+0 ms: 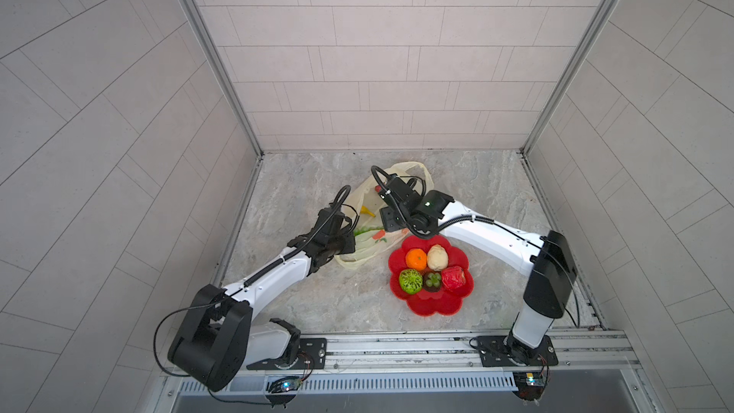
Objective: Take fruits out of the plastic bag
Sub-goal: Pick up the fruit from the plastic bag.
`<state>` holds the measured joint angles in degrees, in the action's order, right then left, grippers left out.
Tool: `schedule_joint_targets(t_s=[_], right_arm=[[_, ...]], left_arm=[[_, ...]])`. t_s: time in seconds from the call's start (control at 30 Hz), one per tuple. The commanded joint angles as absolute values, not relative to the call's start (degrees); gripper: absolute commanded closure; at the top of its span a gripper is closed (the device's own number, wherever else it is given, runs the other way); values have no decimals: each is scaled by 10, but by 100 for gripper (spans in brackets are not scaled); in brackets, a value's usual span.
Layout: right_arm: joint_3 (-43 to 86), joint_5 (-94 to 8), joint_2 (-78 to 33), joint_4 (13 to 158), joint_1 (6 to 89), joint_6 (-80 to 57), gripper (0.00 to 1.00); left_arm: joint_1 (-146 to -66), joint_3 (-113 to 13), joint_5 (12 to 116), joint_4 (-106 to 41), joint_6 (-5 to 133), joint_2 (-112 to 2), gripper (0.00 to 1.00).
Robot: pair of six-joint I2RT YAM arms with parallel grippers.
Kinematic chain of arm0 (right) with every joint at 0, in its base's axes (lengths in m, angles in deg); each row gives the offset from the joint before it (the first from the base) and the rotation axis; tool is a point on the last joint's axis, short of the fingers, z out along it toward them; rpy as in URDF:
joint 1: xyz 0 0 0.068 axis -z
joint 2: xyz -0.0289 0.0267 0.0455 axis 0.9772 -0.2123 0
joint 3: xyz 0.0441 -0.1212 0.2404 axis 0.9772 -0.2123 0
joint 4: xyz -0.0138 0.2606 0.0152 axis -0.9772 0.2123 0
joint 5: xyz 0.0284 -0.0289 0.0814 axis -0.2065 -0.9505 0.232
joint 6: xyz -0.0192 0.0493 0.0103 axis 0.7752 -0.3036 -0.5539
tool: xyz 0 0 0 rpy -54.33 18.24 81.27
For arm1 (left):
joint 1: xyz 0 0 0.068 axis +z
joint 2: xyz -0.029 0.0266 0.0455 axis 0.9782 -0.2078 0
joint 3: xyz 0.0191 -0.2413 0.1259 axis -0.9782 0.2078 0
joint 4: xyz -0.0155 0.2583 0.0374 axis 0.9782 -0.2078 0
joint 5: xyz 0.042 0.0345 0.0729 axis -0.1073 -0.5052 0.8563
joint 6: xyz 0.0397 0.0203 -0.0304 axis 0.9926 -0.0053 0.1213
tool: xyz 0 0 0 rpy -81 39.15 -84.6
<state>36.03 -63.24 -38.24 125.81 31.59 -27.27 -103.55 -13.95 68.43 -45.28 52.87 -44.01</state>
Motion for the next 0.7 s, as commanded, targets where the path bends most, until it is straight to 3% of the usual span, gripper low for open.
schedule_joint_targets(t_s=[0.0, 0.67], right_arm=[[404, -597, -443, 1213, 341, -295, 36], [625, -638, -694, 1119, 432, -362, 30]], left_arm=[[-1038, -149, 682, -448, 531, -428, 88], [-1044, -146, 656, -433, 526, -430, 91]])
